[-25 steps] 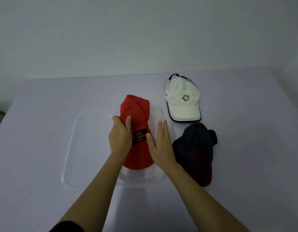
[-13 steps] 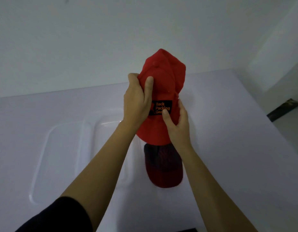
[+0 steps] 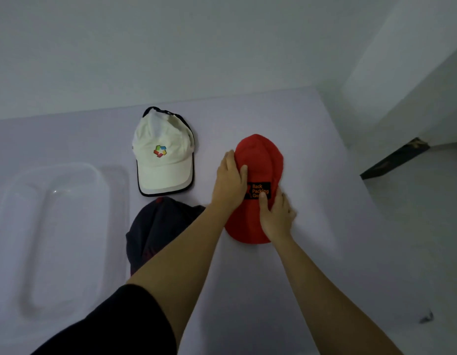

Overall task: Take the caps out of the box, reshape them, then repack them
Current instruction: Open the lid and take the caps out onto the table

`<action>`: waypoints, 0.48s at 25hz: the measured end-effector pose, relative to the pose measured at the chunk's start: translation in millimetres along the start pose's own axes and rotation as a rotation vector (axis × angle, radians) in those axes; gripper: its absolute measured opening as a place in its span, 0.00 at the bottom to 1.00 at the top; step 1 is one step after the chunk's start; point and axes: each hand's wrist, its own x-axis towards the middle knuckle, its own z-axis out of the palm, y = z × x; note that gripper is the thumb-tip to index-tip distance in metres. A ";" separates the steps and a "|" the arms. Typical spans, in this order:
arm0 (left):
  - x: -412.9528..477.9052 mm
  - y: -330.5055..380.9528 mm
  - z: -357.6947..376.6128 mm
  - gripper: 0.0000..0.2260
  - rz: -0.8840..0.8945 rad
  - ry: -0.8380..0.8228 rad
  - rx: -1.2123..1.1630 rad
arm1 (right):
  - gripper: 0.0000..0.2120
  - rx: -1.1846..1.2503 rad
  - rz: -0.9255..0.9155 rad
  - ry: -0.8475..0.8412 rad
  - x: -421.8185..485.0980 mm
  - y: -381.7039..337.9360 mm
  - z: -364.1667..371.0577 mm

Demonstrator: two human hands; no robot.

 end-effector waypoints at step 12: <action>-38.0 -0.1 -58.5 0.26 0.138 0.026 0.109 | 0.30 -0.065 -0.413 0.108 -41.5 -51.4 -14.1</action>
